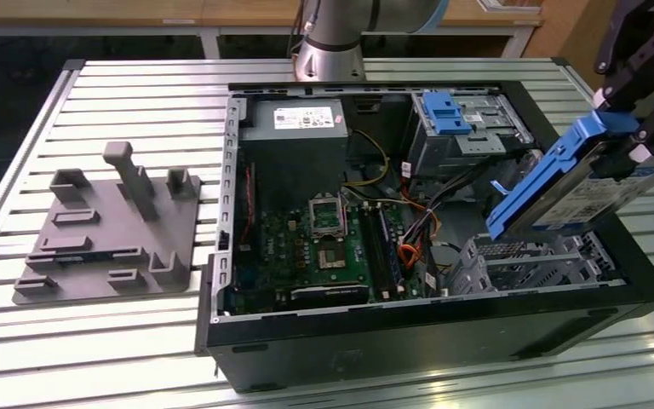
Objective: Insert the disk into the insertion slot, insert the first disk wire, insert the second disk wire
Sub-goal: 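Insert the disk into the insertion slot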
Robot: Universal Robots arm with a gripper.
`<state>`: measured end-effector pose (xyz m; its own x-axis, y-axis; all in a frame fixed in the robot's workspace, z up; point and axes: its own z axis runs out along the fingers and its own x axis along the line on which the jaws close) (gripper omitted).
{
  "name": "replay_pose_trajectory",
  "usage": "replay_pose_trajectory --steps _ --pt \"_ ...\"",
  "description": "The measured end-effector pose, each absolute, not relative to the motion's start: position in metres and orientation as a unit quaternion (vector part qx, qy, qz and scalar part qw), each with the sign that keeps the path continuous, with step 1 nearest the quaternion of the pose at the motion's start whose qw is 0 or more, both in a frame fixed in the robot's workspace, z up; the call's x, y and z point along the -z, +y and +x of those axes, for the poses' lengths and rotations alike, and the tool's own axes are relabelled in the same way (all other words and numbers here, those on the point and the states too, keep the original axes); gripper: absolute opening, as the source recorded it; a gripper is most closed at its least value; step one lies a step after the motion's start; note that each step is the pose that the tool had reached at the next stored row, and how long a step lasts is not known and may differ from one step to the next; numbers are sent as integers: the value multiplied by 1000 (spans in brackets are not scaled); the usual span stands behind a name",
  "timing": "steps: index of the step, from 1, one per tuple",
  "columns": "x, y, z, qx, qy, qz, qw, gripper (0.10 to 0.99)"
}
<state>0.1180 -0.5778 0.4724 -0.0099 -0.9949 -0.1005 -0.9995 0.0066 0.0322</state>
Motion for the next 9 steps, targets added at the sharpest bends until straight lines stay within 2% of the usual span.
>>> replay_pose_trajectory --steps 9 --pt "-466 -578 118 -47 709 -703 24 361"
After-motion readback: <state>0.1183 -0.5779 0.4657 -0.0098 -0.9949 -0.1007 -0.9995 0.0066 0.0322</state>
